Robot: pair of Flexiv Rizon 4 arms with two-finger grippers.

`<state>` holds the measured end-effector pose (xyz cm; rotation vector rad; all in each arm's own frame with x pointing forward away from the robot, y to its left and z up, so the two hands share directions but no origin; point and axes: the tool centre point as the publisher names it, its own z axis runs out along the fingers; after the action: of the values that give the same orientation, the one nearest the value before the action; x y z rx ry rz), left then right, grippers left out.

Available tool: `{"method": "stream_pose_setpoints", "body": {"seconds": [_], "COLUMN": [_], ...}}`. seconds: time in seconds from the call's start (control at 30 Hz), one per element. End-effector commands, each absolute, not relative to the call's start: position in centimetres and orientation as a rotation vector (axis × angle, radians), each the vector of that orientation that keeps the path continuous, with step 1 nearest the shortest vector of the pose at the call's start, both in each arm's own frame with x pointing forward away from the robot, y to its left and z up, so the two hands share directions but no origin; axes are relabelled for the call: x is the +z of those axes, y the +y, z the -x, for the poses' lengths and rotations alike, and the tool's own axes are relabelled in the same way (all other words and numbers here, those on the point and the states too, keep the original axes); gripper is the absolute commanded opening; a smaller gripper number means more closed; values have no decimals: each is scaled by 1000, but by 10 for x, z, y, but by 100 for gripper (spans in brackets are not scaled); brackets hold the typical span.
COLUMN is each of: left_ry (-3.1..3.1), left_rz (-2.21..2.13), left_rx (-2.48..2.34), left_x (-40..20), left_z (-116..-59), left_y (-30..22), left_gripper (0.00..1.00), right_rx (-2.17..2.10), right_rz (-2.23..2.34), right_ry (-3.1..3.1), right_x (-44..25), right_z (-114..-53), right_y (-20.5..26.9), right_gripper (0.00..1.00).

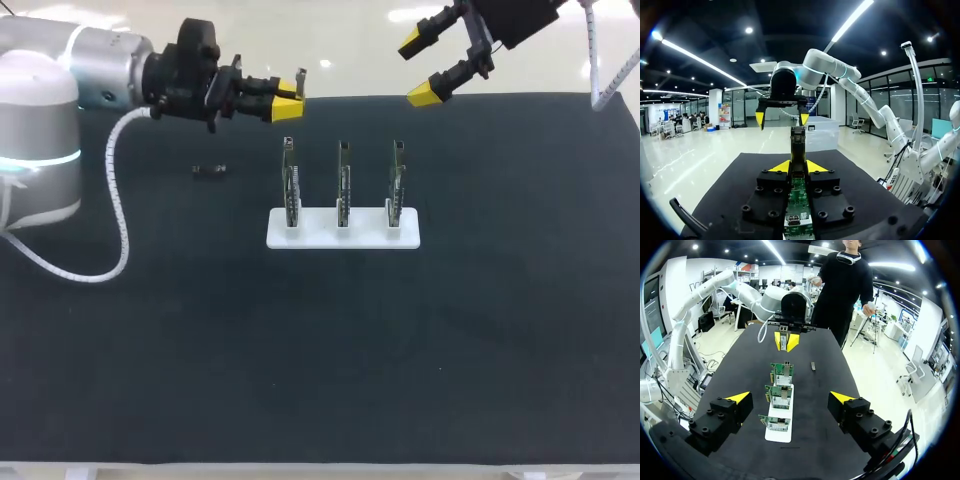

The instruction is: Pick up the optical module with the left hand, and insert it into the network port with the right hand.

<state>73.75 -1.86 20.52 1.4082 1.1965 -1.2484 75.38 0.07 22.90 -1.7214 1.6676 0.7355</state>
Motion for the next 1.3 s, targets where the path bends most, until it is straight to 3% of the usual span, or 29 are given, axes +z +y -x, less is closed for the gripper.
{"method": "stream_pose_setpoints", "body": {"seconds": [0.03,0.5,1.3], "left_ry": [1198,1198,1198], "left_rz": [-1405,-1405,-1405], "left_rx": [-1244,-1244,-1244], "left_x": [205,205,205], "left_z": [-736,-736,-736], "left_y": [-19,-19,-19], "left_gripper": [0,0,0], "right_rx": [737,738,728], "right_rz": [1722,1714,1522], "right_ry": [1666,1674,1807], "right_x": [229,231,268], "right_z": [-754,-753,-744], "right_y": [1,3,101], "right_gripper": [100,100,100]}}
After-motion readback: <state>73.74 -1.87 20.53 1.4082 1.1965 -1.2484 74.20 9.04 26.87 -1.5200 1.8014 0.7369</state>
